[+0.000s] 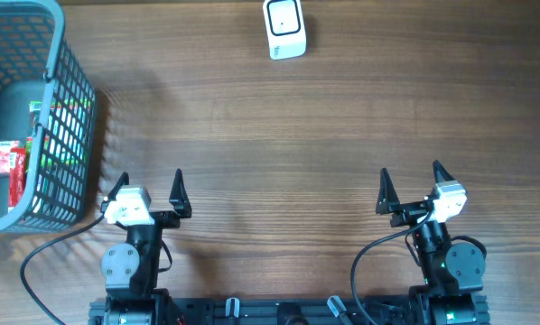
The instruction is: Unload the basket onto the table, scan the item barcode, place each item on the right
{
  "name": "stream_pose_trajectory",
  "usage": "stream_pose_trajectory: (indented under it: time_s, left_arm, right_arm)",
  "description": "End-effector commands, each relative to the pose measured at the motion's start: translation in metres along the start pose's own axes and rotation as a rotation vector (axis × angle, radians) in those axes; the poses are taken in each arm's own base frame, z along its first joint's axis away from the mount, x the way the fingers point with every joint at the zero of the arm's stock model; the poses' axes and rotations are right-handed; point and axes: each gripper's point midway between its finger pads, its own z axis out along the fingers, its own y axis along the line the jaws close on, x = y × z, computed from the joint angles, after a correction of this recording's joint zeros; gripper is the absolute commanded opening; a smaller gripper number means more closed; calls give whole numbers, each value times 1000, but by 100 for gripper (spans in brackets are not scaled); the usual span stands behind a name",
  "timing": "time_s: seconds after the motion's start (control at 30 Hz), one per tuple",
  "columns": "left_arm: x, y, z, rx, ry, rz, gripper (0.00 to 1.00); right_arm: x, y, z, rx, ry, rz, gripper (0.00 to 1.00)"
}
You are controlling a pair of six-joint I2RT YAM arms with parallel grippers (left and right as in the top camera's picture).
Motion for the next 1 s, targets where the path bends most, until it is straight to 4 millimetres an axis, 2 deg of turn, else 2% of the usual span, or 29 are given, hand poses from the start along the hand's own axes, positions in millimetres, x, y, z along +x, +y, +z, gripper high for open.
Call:
stream_pose_trajectory:
  time_s: [0.0,0.4,0.47,0.53,0.63,0.73,0.87,0.97]
  left_arm:
    - [3,-5,0,27,15,-16,100]
    - [-1,-3,0,13,-4,-16,100]
    - [-8,-17,-1,95,-26,-14,100]
    - [-18,-33,-6,184,-29,-15,100]
    - [-35,-37,-17,183,16,-45,100]
    - [-61,-40,-32,179,44,-52,100]
    - [-110,-52,-54,185,159,-115,100]
    - [-140,-58,-55,177,273,-128,100]
  right_arm:
    - [-1,4,0,-20,-3,18,100]
    - [-1,4,0,-20,-3,18,100]
    - [-1,4,0,-20,-3,18,100]
    - [-1,4,0,-20,-3,18,100]
    - [-1,4,0,-20,-3,18,100]
    - [-1,4,0,-20,-3,18,100]
    - [-1,4,0,-20,-3,18,100]
    - [-1,4,0,-20,-3,18,100]
